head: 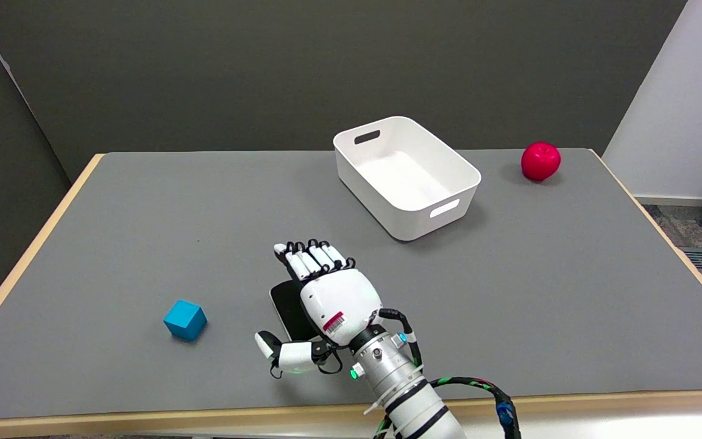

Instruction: Pick up the blackboard eraser.

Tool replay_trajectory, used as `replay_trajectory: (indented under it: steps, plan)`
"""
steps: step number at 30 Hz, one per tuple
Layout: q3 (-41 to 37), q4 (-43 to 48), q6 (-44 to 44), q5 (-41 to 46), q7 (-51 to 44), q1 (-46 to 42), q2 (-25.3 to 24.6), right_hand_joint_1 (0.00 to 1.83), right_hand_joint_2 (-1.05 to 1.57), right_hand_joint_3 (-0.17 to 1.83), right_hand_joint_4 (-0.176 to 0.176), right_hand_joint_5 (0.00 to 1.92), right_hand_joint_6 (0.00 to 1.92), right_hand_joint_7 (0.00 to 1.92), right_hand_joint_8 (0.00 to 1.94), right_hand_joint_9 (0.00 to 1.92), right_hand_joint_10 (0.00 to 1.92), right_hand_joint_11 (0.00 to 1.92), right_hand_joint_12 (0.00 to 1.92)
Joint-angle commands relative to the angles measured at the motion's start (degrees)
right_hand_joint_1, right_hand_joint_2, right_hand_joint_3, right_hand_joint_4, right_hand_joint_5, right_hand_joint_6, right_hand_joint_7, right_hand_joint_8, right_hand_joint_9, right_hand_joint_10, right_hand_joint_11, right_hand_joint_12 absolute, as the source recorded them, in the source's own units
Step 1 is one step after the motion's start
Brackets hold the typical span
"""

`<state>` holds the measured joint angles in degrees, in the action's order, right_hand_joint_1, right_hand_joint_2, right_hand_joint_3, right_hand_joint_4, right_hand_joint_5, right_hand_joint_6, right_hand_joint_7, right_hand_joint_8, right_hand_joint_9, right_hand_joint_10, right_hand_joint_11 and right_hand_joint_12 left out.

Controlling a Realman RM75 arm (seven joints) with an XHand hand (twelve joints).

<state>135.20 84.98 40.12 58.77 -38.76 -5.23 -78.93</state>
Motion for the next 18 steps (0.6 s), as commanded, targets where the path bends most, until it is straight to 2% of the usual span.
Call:
replay_trajectory:
  steps: [1,4,9,18]
  plan:
    - [1.0,-2.5,-0.7,5.1,-1.7,1.1,-0.9,0.41,0.64,0.77,-0.097,0.12,0.35,0.13,0.37,0.06,0.89,0.11,1.38]
    - [1.0,-3.0,-0.7,5.1,-1.7,1.1,-1.1,0.41,0.61,0.81,-0.090,0.13,0.37,0.10,0.37,0.05,0.85,0.10,1.41]
    - [0.8,-4.0,-0.9,5.3,-1.8,1.1,-1.4,0.42,0.63,0.76,-0.098,0.09,0.33,0.06,0.34,0.02,0.86,0.11,1.39]
    - [-0.5,-5.7,-1.2,6.4,-1.8,2.5,-1.4,0.46,0.59,0.83,-0.105,0.07,0.30,0.07,0.34,0.04,0.83,0.12,1.43]
